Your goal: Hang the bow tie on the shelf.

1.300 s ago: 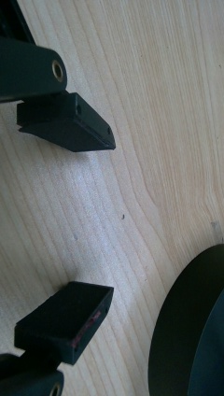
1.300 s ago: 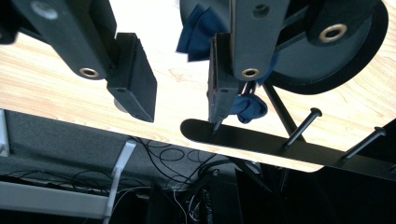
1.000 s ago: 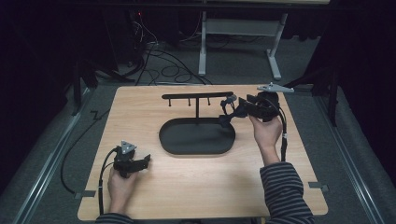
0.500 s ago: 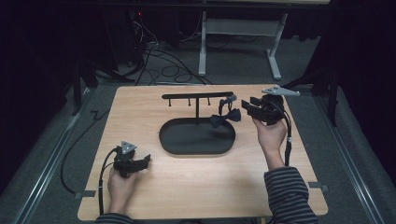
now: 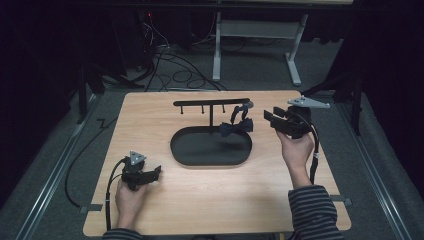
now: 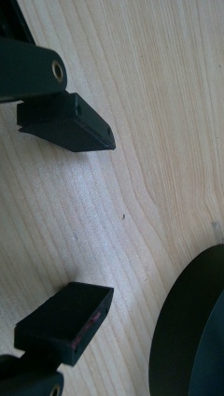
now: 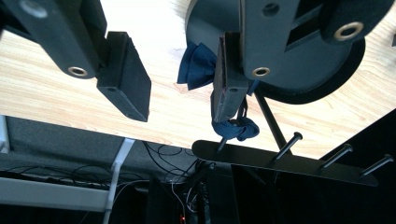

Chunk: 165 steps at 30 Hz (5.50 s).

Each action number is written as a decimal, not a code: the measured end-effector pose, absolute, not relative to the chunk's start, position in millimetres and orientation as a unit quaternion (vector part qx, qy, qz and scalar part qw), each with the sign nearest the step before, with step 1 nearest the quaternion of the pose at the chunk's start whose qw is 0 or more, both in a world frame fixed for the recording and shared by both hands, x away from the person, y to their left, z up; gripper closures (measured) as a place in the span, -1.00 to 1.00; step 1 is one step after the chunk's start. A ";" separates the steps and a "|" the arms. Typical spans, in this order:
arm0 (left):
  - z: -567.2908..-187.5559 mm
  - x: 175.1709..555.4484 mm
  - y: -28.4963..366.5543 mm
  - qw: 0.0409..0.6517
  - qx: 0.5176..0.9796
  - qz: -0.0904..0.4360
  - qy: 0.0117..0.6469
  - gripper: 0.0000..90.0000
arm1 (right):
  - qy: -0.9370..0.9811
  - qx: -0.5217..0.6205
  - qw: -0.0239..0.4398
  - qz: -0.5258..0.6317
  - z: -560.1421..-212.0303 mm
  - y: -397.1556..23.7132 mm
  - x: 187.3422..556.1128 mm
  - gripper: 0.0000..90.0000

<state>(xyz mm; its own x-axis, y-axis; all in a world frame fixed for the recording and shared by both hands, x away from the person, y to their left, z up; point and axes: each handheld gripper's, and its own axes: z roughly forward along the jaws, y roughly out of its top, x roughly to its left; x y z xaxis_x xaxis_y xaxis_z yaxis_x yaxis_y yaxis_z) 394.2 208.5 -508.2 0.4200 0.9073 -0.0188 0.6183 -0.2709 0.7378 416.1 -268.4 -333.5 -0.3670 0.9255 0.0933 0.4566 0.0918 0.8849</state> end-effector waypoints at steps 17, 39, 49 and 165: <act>-508.2 394.3 208.6 0.344 0.769 0.210 0.495 -0.45 | 0.691 0.498 0.269 0.450 -330.7 -282.2 396.9 0.29; -508.2 394.2 208.5 0.344 0.769 0.210 0.496 -0.46 | 0.676 0.506 0.273 0.460 -339.0 -298.3 371.5 0.30; -508.2 394.2 208.5 0.344 0.769 0.210 0.496 -0.46 | 0.672 0.516 0.269 0.459 -350.8 -305.6 358.3 0.30; -508.2 394.1 208.6 0.344 0.770 0.210 0.495 -0.46 | 0.705 0.557 0.187 0.398 -460.5 -274.4 367.3 0.42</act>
